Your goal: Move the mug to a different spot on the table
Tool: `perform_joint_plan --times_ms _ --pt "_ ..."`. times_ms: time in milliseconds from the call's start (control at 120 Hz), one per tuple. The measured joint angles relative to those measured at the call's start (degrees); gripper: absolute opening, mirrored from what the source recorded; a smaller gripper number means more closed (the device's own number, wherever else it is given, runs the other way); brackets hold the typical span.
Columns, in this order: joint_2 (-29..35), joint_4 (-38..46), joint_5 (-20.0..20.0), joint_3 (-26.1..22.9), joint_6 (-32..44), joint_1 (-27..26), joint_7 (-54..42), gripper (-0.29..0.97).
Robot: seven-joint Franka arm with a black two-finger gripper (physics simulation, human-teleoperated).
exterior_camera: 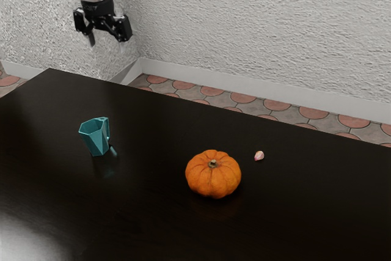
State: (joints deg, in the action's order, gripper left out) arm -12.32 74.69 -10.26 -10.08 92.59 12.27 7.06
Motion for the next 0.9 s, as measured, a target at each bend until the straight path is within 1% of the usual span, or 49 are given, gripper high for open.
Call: perform_joint_plan --times_ms 150,233,333,408,525,625,758,900 --pt "-4.1 0.3 -0.9 3.3 0.6 0.3 1.9 0.68" --pt "-8.9 0.3 -1.8 6.2 0.8 0.3 2.7 0.68" --pt "-14.1 0.1 -2.1 8.3 1.3 0.3 3.6 0.68" --pt "-17.3 0.0 -2.1 8.7 1.8 0.4 4.2 0.68" --pt "-23.0 -3.6 1.2 8.8 2.3 2.3 4.9 0.68" --pt "-27.4 -7.6 2.6 8.8 2.6 3.0 5.3 0.68" --pt "-31.2 -11.4 3.1 8.9 3.3 3.3 3.1 0.68" --pt "-33.8 -12.4 3.0 9.0 4.9 4.3 -1.6 0.68"
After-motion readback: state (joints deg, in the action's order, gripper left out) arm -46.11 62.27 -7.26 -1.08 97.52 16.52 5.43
